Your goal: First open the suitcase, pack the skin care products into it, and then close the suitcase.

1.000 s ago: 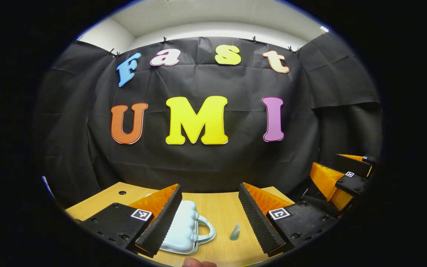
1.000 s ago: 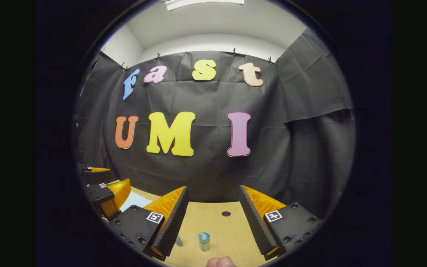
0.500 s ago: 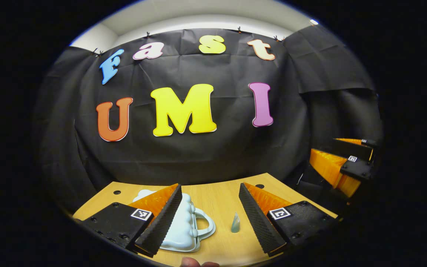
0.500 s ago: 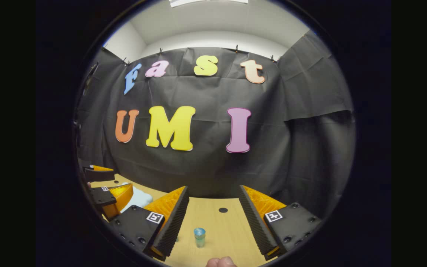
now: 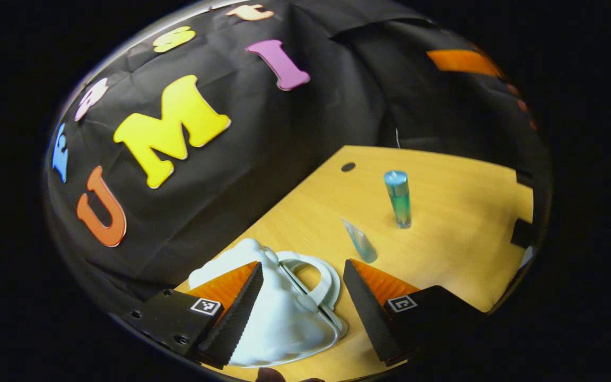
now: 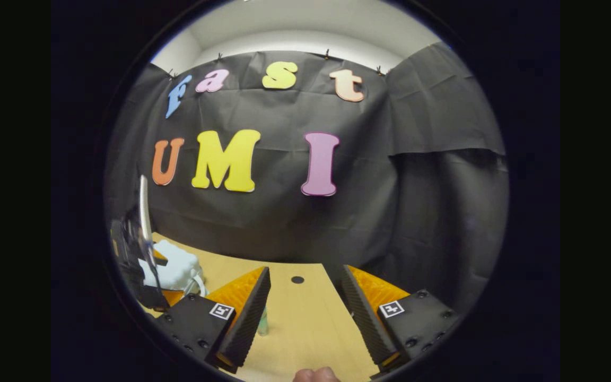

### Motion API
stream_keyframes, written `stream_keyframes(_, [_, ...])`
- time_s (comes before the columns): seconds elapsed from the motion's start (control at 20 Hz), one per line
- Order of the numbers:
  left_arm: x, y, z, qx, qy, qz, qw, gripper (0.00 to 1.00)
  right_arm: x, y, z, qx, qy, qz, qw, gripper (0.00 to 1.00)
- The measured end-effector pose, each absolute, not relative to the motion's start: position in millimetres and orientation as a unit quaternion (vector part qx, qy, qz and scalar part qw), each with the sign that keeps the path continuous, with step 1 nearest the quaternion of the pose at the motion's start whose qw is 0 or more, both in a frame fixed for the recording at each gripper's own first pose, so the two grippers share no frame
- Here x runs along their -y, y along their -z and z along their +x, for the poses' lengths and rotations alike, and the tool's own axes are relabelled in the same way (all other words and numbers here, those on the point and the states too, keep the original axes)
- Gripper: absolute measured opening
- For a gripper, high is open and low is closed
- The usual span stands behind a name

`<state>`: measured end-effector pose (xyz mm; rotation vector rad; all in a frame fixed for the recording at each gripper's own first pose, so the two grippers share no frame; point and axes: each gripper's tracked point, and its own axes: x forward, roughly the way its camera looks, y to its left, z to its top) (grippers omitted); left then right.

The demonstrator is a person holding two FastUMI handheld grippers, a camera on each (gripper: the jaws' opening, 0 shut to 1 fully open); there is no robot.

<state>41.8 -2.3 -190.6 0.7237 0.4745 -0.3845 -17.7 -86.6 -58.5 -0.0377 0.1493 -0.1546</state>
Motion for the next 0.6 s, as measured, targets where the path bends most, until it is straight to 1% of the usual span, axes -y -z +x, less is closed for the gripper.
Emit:
stream_keyframes(0.1, [2, 213, 53, -0.249, 0.202, 0.387, 0.864, 0.97, 99, 65, -21, -0.083, 0.091, -0.023, 0.992, 0.80])
stream_keyframes(0.2, [0, 236, 54, -0.281, 0.208, 0.418, 0.839, 0.97, 111, 70, -26, -0.093, 0.108, -0.024, 0.990, 0.79])
stream_keyframes(0.3, [-2, 249, 54, -0.303, 0.212, 0.452, 0.812, 0.96, 119, 72, -29, -0.100, 0.122, -0.019, 0.987, 0.80])
stream_keyframes(0.4, [-7, 256, 63, -0.306, 0.214, 0.488, 0.789, 0.94, 120, 75, -31, -0.102, 0.128, -0.022, 0.986, 0.80])
stream_keyframes(0.45, [-10, 260, 69, -0.309, 0.216, 0.499, 0.780, 0.92, 122, 77, -32, -0.104, 0.130, -0.024, 0.986, 0.80])
stream_keyframes(0.6, [-20, 268, 77, -0.329, 0.208, 0.519, 0.761, 0.82, 126, 78, -33, -0.107, 0.138, -0.024, 0.984, 0.81])
